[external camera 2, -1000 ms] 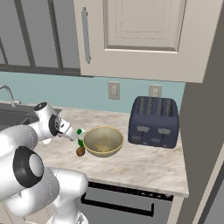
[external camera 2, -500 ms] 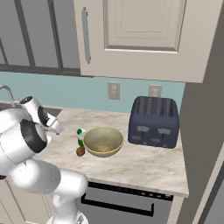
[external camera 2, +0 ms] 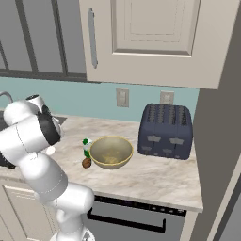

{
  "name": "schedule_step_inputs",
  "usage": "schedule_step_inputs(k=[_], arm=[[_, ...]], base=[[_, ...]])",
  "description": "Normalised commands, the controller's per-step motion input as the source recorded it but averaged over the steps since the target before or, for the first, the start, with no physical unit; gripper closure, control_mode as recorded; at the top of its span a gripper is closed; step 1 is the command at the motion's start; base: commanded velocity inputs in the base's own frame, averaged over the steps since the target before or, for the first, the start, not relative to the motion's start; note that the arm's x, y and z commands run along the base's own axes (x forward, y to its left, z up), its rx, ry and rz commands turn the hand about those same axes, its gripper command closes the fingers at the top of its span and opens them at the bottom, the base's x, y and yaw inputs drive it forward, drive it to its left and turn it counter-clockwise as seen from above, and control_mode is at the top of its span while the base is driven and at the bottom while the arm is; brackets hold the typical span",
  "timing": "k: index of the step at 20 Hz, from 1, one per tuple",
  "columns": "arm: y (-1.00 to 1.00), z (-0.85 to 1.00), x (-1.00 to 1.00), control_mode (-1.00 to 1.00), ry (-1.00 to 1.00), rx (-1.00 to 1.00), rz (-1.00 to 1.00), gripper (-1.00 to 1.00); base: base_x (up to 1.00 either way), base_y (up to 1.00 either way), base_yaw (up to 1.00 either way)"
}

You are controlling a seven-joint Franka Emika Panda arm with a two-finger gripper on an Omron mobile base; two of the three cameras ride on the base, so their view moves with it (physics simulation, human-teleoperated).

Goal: Gather the eggs and milk located in the vicinity of the sink area and place them right next to the bowl.

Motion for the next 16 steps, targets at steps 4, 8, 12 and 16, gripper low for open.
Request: schedule_step_inputs(k=[4, 8, 12, 16], arm=[[0.00, 0.04, -0.31, -1.00, 0.08, 0.00, 0.00, -1.00], [0.00, 0.00, -0.35, -1.00, 0.00, 0.08, 0.01, -1.00], [0.00, 0.00, -0.18, -1.00, 0.00, 0.19, 0.00, -1.00], [0.00, 0.00, -0.08, -1.00, 0.00, 0.12, -0.02, -1.00]], base=[[0.00, 0.00, 0.00], [0.00, 0.00, 0.00], [0.00, 0.00, 0.00], [0.00, 0.00, 0.00]])
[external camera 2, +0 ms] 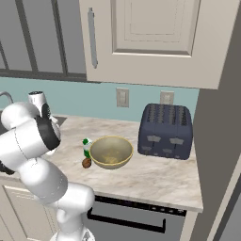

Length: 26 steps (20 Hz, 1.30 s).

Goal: Gather the eggs and milk located in the vicinity of the sink area and place them right next to the bowl.

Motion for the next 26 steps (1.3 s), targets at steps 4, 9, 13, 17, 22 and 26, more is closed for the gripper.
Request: schedule_step_inputs(k=[4, 9, 13, 17, 22, 26], arm=[[0.00, -0.01, 0.00, -1.00, 0.00, -0.01, 0.00, -1.00], [-0.03, 0.00, 0.00, -1.00, 0.03, -0.04, 0.00, -1.00], [-0.01, 0.00, 0.00, -1.00, 0.04, -0.01, 0.00, -1.00], [0.00, -0.10, 0.00, -1.00, 0.00, -0.03, 0.03, -1.00], [0.01, -0.18, 0.00, -1.00, -0.01, -0.08, 0.03, -1.00], [0.00, -0.24, 0.00, -1.00, -0.01, -0.10, 0.01, -1.00]], base=[[0.00, 0.00, 0.00], [0.00, 0.00, 0.00], [0.00, 0.00, 0.00], [0.00, 0.00, 0.00], [0.00, 0.00, 0.00], [0.00, 0.00, 0.00]])
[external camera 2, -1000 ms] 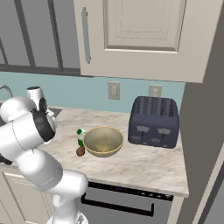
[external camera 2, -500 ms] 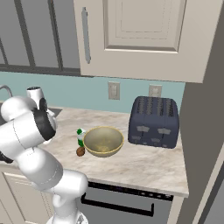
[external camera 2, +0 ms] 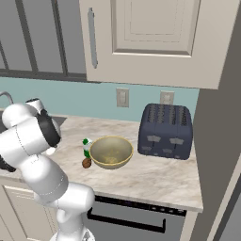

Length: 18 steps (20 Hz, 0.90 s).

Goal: Gather the eggs and milk located in the vicinity of the sink area and place them right next to the bowl.

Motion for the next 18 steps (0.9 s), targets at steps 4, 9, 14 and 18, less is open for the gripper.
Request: schedule_step_inputs(k=[4, 9, 14, 18], arm=[[0.01, -0.19, -0.02, -1.00, -0.01, -0.05, 0.00, -1.00], [0.00, -0.16, 0.00, -1.00, -0.01, 0.00, 0.00, -1.00], [0.00, -0.12, 0.00, -1.00, 0.00, 0.00, 0.00, -1.00], [0.00, -0.08, 0.00, -1.00, 0.00, 0.00, 0.00, -1.00]], base=[[0.00, 0.00, 0.00], [0.00, 0.00, 0.00], [0.00, 0.00, 0.00], [0.00, 0.00, 0.00]])
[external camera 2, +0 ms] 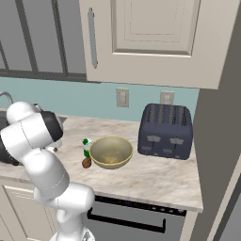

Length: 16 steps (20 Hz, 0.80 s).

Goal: Gather the eggs and milk located in the vicinity of the sink area and place them right next to the bowl.

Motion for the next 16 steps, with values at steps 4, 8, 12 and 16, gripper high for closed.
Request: schedule_step_inputs(k=[4, 8, 12, 16], arm=[[0.00, -0.03, 0.00, -1.00, 0.00, 0.00, 0.00, -1.00], [0.00, -0.07, 0.00, -1.00, 0.00, 0.00, 0.00, -1.00], [0.00, -0.08, 0.00, -1.00, 0.00, 0.00, 0.00, -1.00], [0.00, -0.09, 0.00, -1.00, -0.01, 0.00, 0.00, -1.00]], base=[[0.00, 0.00, 0.00], [0.00, 0.00, 0.00], [0.00, 0.00, 0.00], [0.00, 0.00, 0.00]])
